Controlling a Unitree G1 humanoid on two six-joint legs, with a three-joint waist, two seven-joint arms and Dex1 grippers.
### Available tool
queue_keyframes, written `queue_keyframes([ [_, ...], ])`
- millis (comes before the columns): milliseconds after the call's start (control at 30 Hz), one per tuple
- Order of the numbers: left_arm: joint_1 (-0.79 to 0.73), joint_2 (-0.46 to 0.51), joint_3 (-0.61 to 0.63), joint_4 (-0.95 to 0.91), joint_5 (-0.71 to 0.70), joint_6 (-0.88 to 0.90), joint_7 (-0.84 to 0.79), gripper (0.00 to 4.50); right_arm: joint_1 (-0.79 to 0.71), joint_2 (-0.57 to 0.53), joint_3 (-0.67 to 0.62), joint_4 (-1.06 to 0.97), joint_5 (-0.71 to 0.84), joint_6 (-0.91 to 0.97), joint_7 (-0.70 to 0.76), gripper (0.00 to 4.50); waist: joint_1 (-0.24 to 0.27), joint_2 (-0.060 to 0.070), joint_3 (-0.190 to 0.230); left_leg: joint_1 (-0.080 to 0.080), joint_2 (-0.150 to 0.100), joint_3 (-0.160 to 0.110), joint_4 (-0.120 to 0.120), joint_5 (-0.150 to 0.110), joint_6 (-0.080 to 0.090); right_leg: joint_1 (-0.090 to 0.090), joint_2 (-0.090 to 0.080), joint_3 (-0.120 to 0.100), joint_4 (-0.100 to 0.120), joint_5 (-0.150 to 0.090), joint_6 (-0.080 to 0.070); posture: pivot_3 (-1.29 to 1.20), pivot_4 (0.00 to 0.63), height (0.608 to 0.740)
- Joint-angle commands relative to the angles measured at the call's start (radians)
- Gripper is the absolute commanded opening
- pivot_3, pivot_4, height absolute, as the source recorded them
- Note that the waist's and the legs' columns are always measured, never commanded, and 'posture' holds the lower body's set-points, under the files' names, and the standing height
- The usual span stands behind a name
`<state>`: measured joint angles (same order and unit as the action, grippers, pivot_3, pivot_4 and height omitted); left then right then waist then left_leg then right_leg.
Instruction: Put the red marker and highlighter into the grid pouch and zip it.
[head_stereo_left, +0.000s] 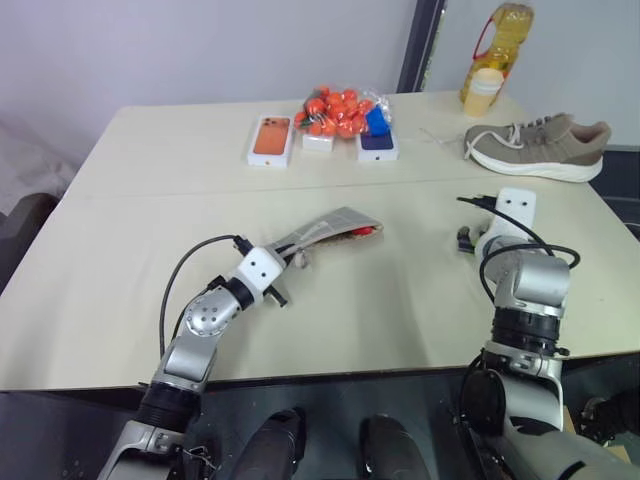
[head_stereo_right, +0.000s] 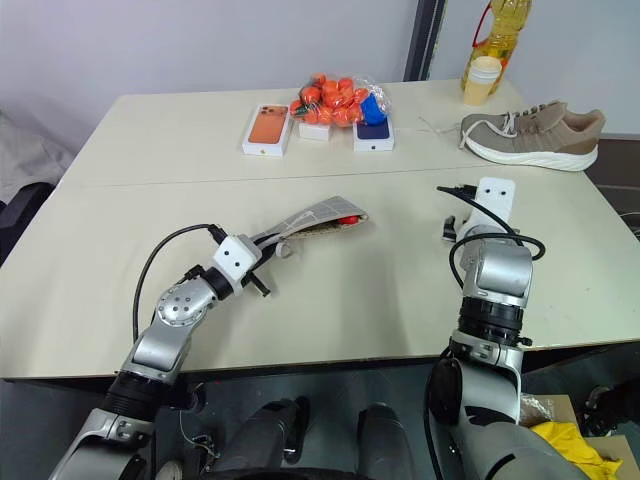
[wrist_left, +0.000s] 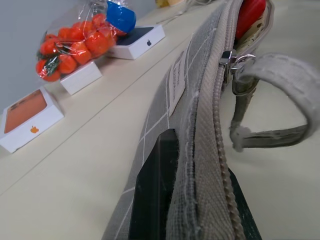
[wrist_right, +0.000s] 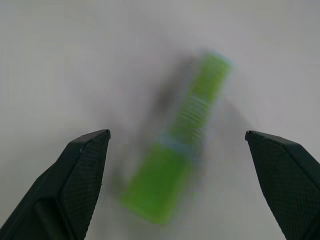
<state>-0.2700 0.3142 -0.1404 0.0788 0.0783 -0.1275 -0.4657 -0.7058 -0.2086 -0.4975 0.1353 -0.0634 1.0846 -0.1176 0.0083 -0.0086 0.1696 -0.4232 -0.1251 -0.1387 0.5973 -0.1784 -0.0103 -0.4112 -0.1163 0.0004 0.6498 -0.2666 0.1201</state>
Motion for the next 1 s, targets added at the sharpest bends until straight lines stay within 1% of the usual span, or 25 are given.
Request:
queue_keyframes([
  [33,0.000,-0.003,0.004,-0.026,0.000,-0.023,0.015,0.00,-0.053,0.023,-0.068,0.032,0.069,-0.016,-0.029,4.25,-0.005,0.000,0.000,0.000,0.000,0.000,0.000,0.000,0.000,0.000,0.000,0.000,0.000,0.000,0.000,0.00,0.150,0.740],
  [100,0.009,0.000,0.005,-0.035,0.003,-0.021,0.022,0.00,-0.064,0.026,-0.086,0.047,0.106,-0.024,-0.023,3.68,-0.012,0.000,0.000,0.001,0.000,0.000,0.000,0.000,0.000,0.000,0.000,0.000,0.000,0.000,0.000,0.00,0.150,0.740],
  [200,0.020,0.002,0.008,-0.049,0.003,-0.016,0.031,0.00,-0.061,0.014,-0.063,0.047,0.130,-0.045,-0.001,2.15,-0.025,0.000,0.000,0.001,0.000,0.000,0.000,0.000,0.000,0.001,0.001,0.000,0.000,0.000,0.000,0.00,0.150,0.740],
  [267,0.025,0.006,0.013,-0.054,0.003,-0.013,0.035,0.00,-0.046,-0.003,-0.018,0.017,0.159,-0.080,0.069,1.06,-0.028,0.001,0.000,0.001,0.001,0.000,0.000,0.000,0.000,0.001,0.001,0.000,0.000,0.000,0.000,0.00,0.150,0.740],
  [300,0.026,0.010,0.017,-0.054,0.003,-0.011,0.037,0.00,-0.028,-0.029,0.040,-0.016,0.160,-0.095,0.121,0.85,-0.028,0.001,0.000,0.001,0.001,0.000,-0.001,0.000,0.000,0.001,0.001,0.000,0.000,0.000,0.000,0.00,0.150,0.740],
  [367,0.023,0.017,0.025,-0.050,0.000,-0.010,0.039,0.00,0.018,-0.113,0.196,-0.073,0.129,-0.153,0.241,0.87,-0.027,0.002,0.000,0.001,0.001,0.000,-0.001,0.000,0.000,0.001,0.001,0.000,0.000,0.000,0.000,0.00,0.150,0.740],
  [467,0.008,0.029,0.040,-0.036,-0.008,-0.008,0.040,0.00,0.123,-0.331,0.505,-0.192,0.013,-0.379,0.476,0.87,-0.025,0.002,0.000,0.001,0.000,0.001,0.000,0.000,0.000,0.001,0.000,0.000,0.000,0.000,0.000,0.00,0.150,0.740],
  [500,0.003,0.033,0.044,-0.032,-0.012,-0.008,0.039,0.00,0.154,-0.387,0.566,-0.235,-0.002,-0.449,0.543,0.87,-0.025,0.002,0.000,0.001,0.000,0.001,0.000,0.000,0.000,0.001,0.000,0.000,0.000,0.000,0.001,0.00,0.150,0.740],
  [533,-0.001,0.038,0.046,-0.025,-0.014,-0.010,0.037,0.00,0.186,-0.430,0.598,-0.297,0.021,-0.490,0.623,0.87,-0.023,0.002,0.000,0.001,0.000,0.001,-0.001,0.000,0.000,0.001,0.000,0.000,0.000,-0.001,0.001,0.00,0.150,0.740],
  [633,-0.008,0.046,0.047,-0.014,-0.016,-0.017,0.033,0.00,0.240,-0.508,0.634,-0.393,0.058,-0.571,0.751,0.87,-0.026,0.001,0.001,0.001,0.001,0.001,0.000,-0.001,0.001,0.002,0.001,-0.001,-0.001,-0.001,0.002,0.00,0.150,0.740],
  [733,-0.014,0.048,0.047,-0.009,-0.018,-0.019,0.030,0.00,0.270,-0.555,0.655,-0.438,0.057,-0.612,0.827,0.87,-0.020,0.001,0.001,0.001,0.001,0.001,0.000,-0.001,0.001,0.002,0.000,-0.001,-0.001,-0.001,0.002,0.00,0.150,0.740],
  [800,-0.018,0.047,0.042,-0.007,-0.016,-0.022,0.025,0.00,0.274,-0.569,0.668,-0.450,0.049,-0.626,0.854,0.87,-0.018,0.000,0.001,0.001,0.000,0.001,0.001,-0.001,0.001,0.002,0.000,-0.001,-0.001,-0.001,0.002,0.00,0.150,0.740],
  [1000,-0.023,0.039,0.034,-0.011,-0.012,-0.024,0.018,0.00,0.268,-0.564,0.681,-0.448,0.024,-0.631,0.873,0.87,-0.017,0.000,0.001,0.001,0.001,0.000,0.001,-0.001,0.001,0.002,-0.001,-0.001,-0.002,-0.001,0.002,0.00,0.150,0.740],
])
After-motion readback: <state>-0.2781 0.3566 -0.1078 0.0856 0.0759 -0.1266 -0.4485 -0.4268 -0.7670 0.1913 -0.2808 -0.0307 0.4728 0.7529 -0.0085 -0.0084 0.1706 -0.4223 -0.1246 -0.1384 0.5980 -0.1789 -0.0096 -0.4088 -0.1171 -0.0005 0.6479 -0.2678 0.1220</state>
